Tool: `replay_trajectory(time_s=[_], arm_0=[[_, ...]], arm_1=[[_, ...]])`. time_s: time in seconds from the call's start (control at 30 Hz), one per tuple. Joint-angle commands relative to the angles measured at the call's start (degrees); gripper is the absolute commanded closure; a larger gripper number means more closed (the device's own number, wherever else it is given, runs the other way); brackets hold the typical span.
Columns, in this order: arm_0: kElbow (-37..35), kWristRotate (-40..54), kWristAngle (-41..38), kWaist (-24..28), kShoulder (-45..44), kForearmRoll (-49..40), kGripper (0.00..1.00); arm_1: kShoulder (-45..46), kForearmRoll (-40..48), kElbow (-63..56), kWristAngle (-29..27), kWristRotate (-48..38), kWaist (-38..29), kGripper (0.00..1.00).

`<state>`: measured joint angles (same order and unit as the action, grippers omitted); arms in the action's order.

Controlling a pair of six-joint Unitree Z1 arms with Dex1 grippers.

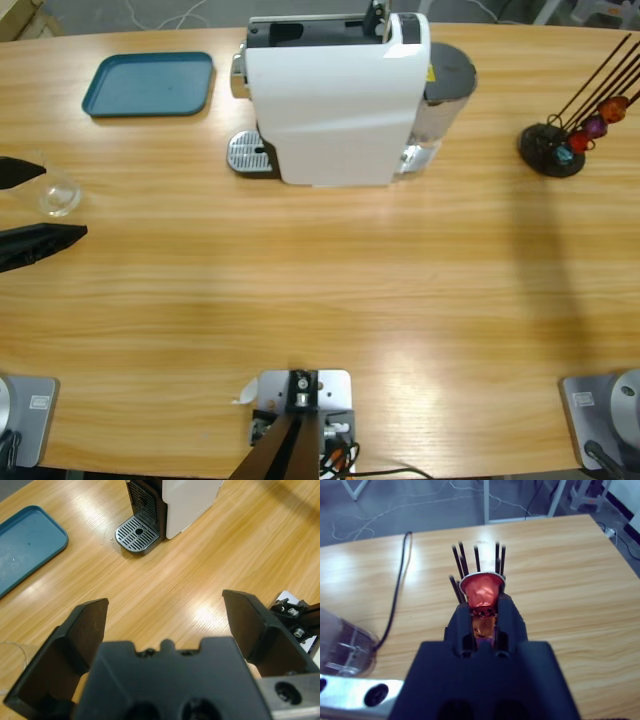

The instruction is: Pour coffee

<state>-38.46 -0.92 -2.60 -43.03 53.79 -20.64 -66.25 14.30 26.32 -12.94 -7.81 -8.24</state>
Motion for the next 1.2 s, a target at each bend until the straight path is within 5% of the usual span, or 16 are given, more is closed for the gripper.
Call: replay_trajectory(time_s=[0.03,0.23,0.33,0.47,0.7,1.2], arm_0=[[2.8,-0.5,0.8,0.4,-2.1,-0.3,0.013],[3.0,-1.0,0.8,0.4,-2.1,-0.3,0.013],[3.2,-1.0,0.8,0.4,-1.9,-0.3,0.013],[2.8,-0.9,0.6,0.4,-1.4,-0.9,0.013],[-0.5,1.1,-0.7,0.3,-2.6,-3.5,0.009],[2.1,2.1,-1.7,0.2,-5.0,-5.5,0.009]], arm_1=[[6.0,-9.4,7.7,-0.8,1.9,-4.7,1.000],[11.8,-18.3,11.5,0.6,2.8,-8.6,1.000],[12.5,-20.9,12.1,13.1,7.8,-14.0,1.000],[4.5,-25.4,17.6,21.6,19.9,-24.6,1.000],[-13.4,-38.6,39.5,24.1,38.4,-35.2,1.000],[-36.4,-33.0,59.1,37.3,38.8,-32.8,1.000]])
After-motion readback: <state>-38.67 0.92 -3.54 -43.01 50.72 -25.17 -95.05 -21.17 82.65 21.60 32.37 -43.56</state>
